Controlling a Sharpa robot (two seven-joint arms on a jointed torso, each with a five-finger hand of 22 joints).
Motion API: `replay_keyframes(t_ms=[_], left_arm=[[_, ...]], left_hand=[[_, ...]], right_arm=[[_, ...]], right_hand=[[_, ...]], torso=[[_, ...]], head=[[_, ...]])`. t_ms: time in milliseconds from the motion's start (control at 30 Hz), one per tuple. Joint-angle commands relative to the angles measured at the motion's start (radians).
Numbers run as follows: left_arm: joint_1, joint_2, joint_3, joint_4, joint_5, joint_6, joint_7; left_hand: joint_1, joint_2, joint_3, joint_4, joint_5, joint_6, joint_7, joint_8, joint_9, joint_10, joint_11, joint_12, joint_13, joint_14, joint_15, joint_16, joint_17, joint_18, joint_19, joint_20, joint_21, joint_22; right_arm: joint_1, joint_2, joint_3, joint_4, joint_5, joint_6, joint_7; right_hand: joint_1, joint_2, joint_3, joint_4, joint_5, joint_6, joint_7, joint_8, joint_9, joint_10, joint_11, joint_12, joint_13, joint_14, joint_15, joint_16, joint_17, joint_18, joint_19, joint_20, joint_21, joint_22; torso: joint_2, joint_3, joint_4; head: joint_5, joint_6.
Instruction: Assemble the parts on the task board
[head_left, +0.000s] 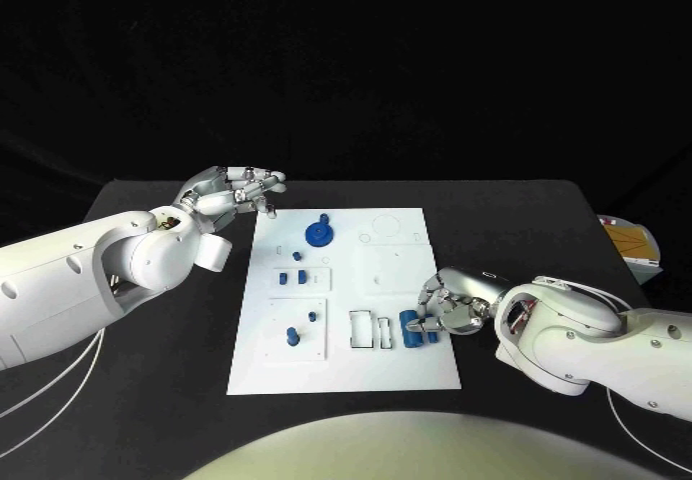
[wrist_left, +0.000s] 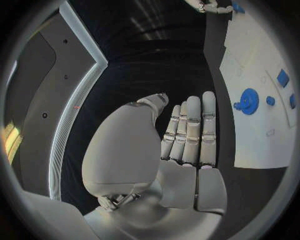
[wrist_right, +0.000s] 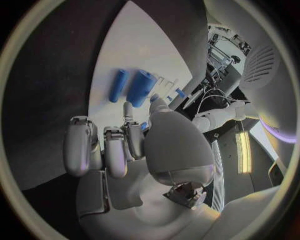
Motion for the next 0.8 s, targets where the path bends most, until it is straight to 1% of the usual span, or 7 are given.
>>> replay_keyframes(t_ms=[33,200,467,567,600,667,800], left_arm=[[0.000,0.001,0.001,0.003,0.002,0.015,0.004],[0.000,0.000,0.001,0.003,0.003,0.016,0.003],[0.000,-0.001,0.001,0.003,0.003,0.018,0.000],[0.000,-0.001,0.001,0.003,0.003,0.019,-0.001],[0.000,-0.001,0.001,0.003,0.003,0.019,-0.001],[0.000,-0.001,0.001,0.003,0.003,0.020,-0.001],[0.000,0.000,0.001,0.002,0.003,0.022,-0.002]], left_hand=[[0.002,0.002,0.000,-0.002,0.003,-0.008,0.001,0.006,0.001,-0.006,-0.001,0.004,-0.001,-0.001,0.008,-0.007,0.001,0.013,0.004,0.003,-0.004,-0.002],[0.002,0.002,0.000,-0.002,0.003,-0.008,0.001,0.006,0.001,-0.006,-0.001,0.004,-0.001,-0.001,0.008,-0.007,0.001,0.013,0.004,0.003,-0.004,-0.002],[0.001,0.002,-0.001,-0.001,0.003,-0.008,0.001,0.007,0.001,-0.007,-0.001,0.004,-0.002,-0.001,0.008,-0.007,0.001,0.013,0.004,0.003,-0.005,-0.002],[0.001,0.002,-0.001,-0.001,0.003,-0.008,0.001,0.007,0.001,-0.007,-0.001,0.004,-0.002,-0.001,0.008,-0.007,0.001,0.013,0.004,0.003,-0.005,-0.002],[0.001,0.002,-0.001,-0.001,0.003,-0.008,0.001,0.007,0.001,-0.007,-0.001,0.004,-0.002,-0.001,0.008,-0.007,0.001,0.013,0.004,0.003,-0.005,-0.002],[0.001,0.002,-0.001,-0.001,0.003,-0.008,0.001,0.007,0.001,-0.007,-0.001,0.004,-0.002,-0.001,0.008,-0.007,0.001,0.013,0.004,0.003,-0.005,-0.002],[0.000,0.002,-0.001,0.000,0.003,-0.009,0.001,0.007,0.001,-0.007,-0.001,0.005,-0.002,-0.001,0.008,-0.007,0.001,0.013,0.004,0.003,-0.005,-0.002]], right_arm=[[-0.005,0.011,0.000,-0.007,-0.031,0.049,-0.025],[-0.013,0.028,0.000,-0.015,-0.044,0.056,-0.031],[-0.026,0.051,0.000,-0.028,-0.067,0.063,-0.050],[-0.033,0.060,0.000,-0.034,-0.076,0.073,-0.059],[-0.035,0.064,0.000,-0.036,-0.078,0.076,-0.062],[-0.039,0.070,0.000,-0.038,-0.079,0.079,-0.065],[-0.045,0.078,0.000,-0.040,-0.078,0.069,-0.067]], right_hand=[[-0.008,0.000,-0.006,-0.002,-0.007,-0.003,-0.006,0.005,0.001,-0.001,0.000,-0.005,0.045,0.089,-0.006,0.005,0.181,-0.012,0.005,-0.001,0.000,0.108],[-0.009,0.002,-0.008,-0.001,-0.008,-0.002,-0.006,0.006,0.002,-0.001,0.000,-0.005,0.046,0.089,-0.006,0.005,0.180,-0.011,0.005,-0.001,-0.001,0.108],[-0.014,0.009,-0.016,-0.001,-0.011,0.002,-0.007,0.009,0.004,-0.001,-0.001,-0.002,0.050,0.089,-0.006,0.005,0.181,-0.012,0.005,-0.001,0.000,0.109],[-0.008,0.016,-0.017,-0.003,-0.009,0.005,-0.009,0.011,0.005,-0.001,-0.002,-0.003,0.049,0.088,-0.007,0.005,0.180,-0.011,0.004,-0.002,-0.002,0.109],[-0.001,0.020,-0.018,-0.004,0.001,0.006,-0.010,0.012,0.006,-0.001,-0.003,-0.004,0.050,0.088,-0.008,0.005,0.181,-0.011,0.004,-0.002,-0.004,0.108],[0.015,0.029,-0.023,-0.003,0.040,0.013,-0.013,0.015,0.008,-0.003,-0.006,-0.008,0.048,0.089,-0.010,0.006,0.183,-0.011,0.004,-0.004,-0.005,0.109],[0.035,0.040,-0.026,-0.004,0.064,0.021,-0.017,0.019,0.012,0.001,-0.010,-0.004,0.054,0.089,-0.013,0.006,0.185,-0.011,0.005,-0.007,-0.005,0.111]], torso=[[0.000,0.0000,-0.0004],[0.000,0.0009,0.0015],[0.000,0.0002,0.0001],[-0.001,-0.0003,-0.0006],[-0.001,-0.0001,-0.0008],[-0.001,0.0001,-0.0013],[-0.002,0.0001,-0.0003]], head=[[0.001,0.000],[0.004,0.000],[0.007,0.000],[0.009,0.000],[0.009,0.000],[0.009,0.000],[0.009,0.000]])
